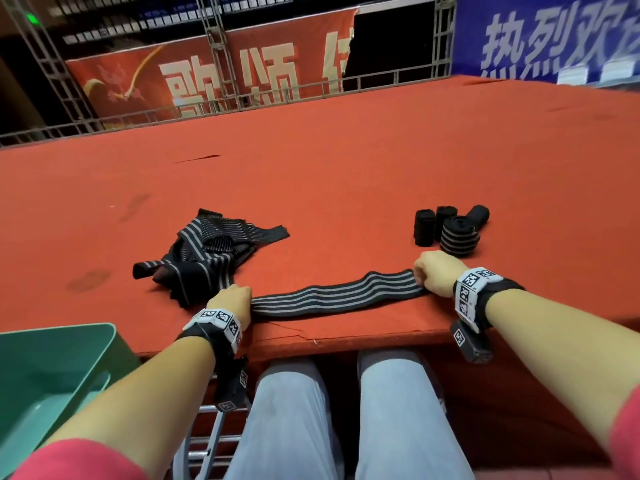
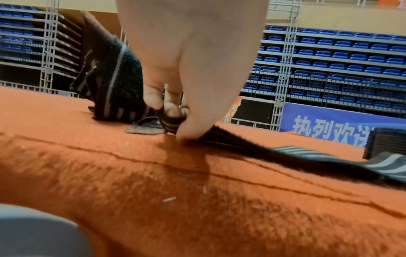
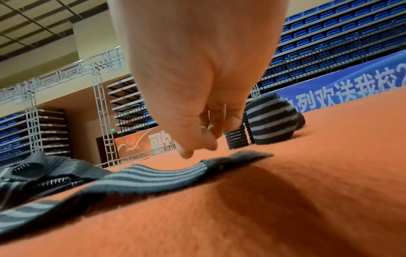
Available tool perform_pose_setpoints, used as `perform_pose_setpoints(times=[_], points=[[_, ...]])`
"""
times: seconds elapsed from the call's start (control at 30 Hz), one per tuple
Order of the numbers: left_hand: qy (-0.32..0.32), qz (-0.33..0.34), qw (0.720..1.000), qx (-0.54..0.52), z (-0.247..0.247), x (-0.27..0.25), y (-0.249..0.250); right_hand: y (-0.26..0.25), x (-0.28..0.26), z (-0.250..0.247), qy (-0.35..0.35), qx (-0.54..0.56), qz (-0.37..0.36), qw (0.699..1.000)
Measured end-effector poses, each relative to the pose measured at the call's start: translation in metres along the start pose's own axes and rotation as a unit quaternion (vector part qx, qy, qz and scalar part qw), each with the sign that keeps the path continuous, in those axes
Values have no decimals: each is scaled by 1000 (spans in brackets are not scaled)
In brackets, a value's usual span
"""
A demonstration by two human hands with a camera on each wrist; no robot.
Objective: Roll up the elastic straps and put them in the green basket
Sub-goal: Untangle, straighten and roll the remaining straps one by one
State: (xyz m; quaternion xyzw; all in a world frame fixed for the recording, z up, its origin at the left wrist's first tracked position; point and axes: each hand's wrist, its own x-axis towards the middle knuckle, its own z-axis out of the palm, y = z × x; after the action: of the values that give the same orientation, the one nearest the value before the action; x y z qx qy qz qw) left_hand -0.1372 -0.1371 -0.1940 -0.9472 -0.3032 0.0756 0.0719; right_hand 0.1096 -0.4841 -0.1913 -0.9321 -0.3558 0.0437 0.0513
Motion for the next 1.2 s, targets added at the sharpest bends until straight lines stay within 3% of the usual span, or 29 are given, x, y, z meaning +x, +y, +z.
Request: perform_pose_setpoints(times=[0.1, 0.23, 0.47, 0.67, 0.87, 1.2], points=[[-37, -6, 999, 7, 1, -4, 7, -4, -2, 3, -18, 7, 10, 1000], [-28, -1, 999, -27, -4, -1, 23, -19, 2, 6, 11, 40, -30, 999], [-7, 102, 984, -149, 2, 5, 63, -54, 19, 27, -7, 71, -107, 992], [-15, 125, 977, -172, 11, 8, 83, -55, 26, 35, -49, 73, -60, 994], [-13, 122, 979, -165, 14, 9, 84, -43, 27, 28, -54, 20, -31, 998], [-20, 124, 979, -161, 11, 6, 86, -36, 17, 22, -41, 23, -14, 999]])
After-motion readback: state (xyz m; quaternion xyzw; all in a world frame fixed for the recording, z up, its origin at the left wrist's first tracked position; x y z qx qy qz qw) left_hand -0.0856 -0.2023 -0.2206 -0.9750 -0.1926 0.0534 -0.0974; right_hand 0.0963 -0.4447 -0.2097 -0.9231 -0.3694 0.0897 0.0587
